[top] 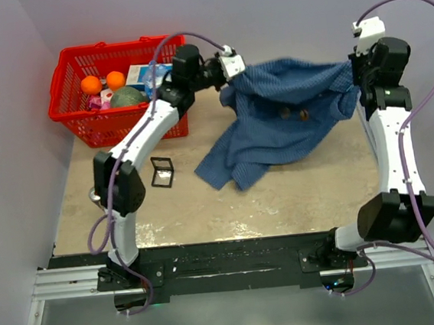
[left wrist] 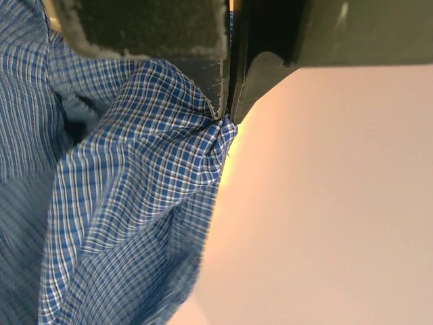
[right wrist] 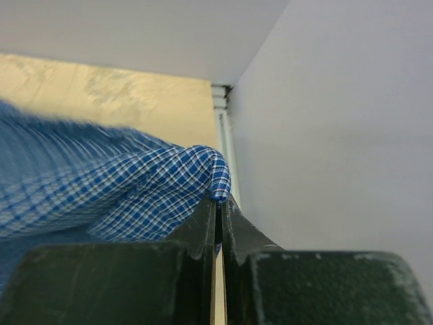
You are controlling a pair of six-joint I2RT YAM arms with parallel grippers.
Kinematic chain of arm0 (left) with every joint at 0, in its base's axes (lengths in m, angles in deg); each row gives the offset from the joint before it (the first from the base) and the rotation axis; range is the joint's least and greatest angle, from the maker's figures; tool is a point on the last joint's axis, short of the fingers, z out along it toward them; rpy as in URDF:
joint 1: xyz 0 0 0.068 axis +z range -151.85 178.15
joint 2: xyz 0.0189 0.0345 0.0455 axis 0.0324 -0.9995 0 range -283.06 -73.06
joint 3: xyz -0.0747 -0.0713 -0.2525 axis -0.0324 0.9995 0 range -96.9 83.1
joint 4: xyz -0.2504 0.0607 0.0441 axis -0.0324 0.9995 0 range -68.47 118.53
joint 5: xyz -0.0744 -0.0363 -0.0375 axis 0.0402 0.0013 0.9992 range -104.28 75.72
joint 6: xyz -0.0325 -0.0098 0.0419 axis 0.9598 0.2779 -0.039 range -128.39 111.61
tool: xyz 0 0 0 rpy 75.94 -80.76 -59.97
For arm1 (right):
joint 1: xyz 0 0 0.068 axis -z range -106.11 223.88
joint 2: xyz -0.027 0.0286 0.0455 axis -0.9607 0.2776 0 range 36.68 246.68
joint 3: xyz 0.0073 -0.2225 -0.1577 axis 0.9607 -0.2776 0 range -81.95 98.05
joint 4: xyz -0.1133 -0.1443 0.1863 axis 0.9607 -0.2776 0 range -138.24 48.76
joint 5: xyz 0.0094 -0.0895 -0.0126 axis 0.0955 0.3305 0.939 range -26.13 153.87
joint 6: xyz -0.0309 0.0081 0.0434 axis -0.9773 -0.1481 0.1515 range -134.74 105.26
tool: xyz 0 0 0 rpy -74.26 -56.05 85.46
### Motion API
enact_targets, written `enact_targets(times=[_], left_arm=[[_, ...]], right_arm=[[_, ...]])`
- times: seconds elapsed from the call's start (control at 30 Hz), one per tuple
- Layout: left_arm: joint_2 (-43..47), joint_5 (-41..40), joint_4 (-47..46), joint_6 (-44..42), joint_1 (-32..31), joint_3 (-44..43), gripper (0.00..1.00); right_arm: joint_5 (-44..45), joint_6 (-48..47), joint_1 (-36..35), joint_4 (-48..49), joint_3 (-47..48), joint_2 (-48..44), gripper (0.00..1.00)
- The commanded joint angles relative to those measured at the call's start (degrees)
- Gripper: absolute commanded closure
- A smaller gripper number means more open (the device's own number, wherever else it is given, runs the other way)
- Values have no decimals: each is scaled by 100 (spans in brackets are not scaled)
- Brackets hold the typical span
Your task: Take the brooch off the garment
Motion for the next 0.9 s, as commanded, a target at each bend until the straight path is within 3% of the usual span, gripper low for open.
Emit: enact_targets(times=[0.0, 0.3, 0.5, 0.63, 0.87], left_arm=[[912, -506, 144, -1787, 77, -439, 100], [1615, -1227, 917, -3495, 25, -431, 100], [2353, -1473, 1190, -3962, -204, 131, 100], [2794, -2139, 1409, -4287, -573, 273, 100], [3426, -2599, 2271, -4552, -1029, 220, 100]], right_arm=[[135, -159, 301, 855, 842, 179, 100], [55, -325, 644, 864, 1449, -13, 100], [-208, -474, 723, 854, 958, -698, 100], [-481, -800, 837, 1433, -130, -1392, 100], [-429, -634, 960, 961, -265, -1912, 100]])
